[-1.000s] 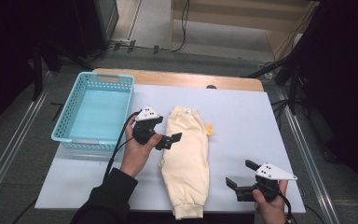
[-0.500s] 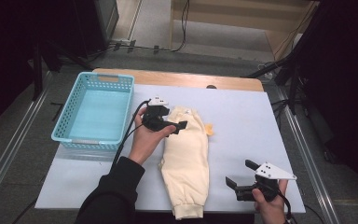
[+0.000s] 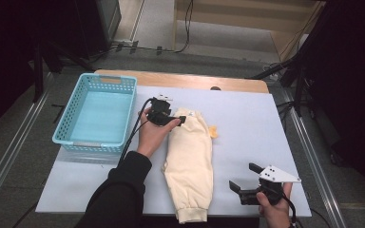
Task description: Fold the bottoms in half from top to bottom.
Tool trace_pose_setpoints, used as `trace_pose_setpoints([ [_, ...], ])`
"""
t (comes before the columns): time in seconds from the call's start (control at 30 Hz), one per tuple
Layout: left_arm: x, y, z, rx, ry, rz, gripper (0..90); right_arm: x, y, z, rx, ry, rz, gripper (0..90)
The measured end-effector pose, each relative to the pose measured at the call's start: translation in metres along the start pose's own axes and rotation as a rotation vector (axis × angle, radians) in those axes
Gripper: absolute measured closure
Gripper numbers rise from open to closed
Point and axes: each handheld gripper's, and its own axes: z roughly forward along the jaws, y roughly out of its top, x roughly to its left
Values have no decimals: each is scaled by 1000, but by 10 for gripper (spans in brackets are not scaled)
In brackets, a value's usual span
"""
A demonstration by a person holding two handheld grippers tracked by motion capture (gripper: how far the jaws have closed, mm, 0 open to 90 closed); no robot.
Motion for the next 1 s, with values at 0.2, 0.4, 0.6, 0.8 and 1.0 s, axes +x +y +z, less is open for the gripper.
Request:
trace_pose_setpoints([
  [0.2,8,-2,9,25,19,-26,319,0,0,1,2,2,0,0],
  [0.4,14,-5,15,46,18,-37,376,-1,-1,1,4,1,-2,0],
  [0.6,11,-9,21,60,5,-38,422,-1,-1,2,7,3,0,0],
  [0.8,8,-10,23,75,4,-44,458,-2,-1,2,8,1,-2,0],
  [1.0,4,-13,26,99,21,-31,515,-5,2,5,7,-5,11,0],
])
